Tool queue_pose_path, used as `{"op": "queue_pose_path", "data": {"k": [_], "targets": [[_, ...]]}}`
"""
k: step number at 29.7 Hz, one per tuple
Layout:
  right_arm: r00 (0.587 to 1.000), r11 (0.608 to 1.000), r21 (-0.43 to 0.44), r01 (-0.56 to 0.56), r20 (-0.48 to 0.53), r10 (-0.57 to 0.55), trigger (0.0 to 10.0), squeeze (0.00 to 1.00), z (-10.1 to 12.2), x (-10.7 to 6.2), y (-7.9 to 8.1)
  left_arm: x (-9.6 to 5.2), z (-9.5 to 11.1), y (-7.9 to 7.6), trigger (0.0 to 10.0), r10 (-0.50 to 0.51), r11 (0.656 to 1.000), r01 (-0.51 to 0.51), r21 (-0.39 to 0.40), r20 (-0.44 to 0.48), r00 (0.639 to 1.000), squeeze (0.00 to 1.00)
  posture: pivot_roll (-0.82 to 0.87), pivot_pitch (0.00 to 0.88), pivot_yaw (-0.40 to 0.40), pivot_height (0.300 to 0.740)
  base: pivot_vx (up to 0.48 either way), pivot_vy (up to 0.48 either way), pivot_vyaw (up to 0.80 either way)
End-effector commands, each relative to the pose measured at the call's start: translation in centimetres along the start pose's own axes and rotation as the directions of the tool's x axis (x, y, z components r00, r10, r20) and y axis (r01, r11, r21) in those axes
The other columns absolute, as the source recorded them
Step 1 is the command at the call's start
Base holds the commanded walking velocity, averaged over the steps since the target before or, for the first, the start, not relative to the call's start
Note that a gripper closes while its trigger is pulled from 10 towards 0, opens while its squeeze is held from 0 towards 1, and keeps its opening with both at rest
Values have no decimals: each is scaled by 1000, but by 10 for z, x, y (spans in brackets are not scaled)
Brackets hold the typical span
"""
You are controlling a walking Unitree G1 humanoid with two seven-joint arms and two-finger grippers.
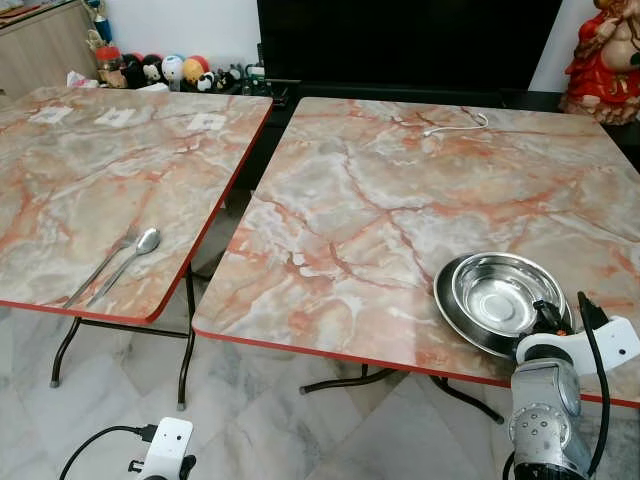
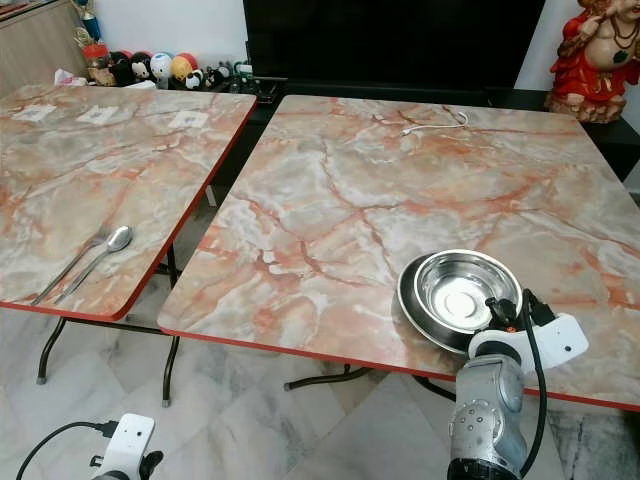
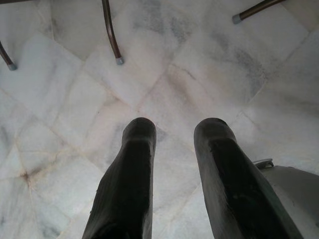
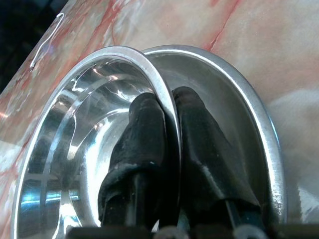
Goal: Setting the table
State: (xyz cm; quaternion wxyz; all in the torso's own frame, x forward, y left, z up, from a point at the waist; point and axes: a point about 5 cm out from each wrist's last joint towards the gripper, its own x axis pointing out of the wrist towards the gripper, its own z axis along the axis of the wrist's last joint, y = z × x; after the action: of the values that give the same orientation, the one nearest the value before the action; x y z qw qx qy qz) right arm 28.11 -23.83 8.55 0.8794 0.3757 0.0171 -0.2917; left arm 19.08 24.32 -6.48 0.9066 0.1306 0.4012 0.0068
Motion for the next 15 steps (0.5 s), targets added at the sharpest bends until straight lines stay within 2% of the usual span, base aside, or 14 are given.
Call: {"op": "queue_pose_path", "data": {"k": [1,5,9,11,15], "targets": [[1000,1000,1,-8,13,8,10000,392,4,2,2,-1,-3,2,10000,-5,1000,5,30,-15,1000,0,62,15,11,740,0,0,0],[1000,1000,0,-8,14,8,10000,388,4,2,2,-1,-3,2,10000,-4,1000,5,29,-15,1000,0,64,16,11,740,0,0,0],[1000,1000,-8,-17,13,17,10000,435,3,3,3,-1,-3,2,10000,-4,1000,4,28,-13,1000,0,64,16,11,740,0,0,0],[1000,1000,-9,-13,12,14,10000,624,3,2,3,-1,-3,2,10000,-3,1000,3,27,-12,1000,0,64,16,11,740,0,0,0],[1000,1000,-8,-13,8,13,10000,620,2,2,2,-1,-3,2,10000,-2,1000,3,29,-11,1000,0,64,16,11,740,0,0,0]]}}
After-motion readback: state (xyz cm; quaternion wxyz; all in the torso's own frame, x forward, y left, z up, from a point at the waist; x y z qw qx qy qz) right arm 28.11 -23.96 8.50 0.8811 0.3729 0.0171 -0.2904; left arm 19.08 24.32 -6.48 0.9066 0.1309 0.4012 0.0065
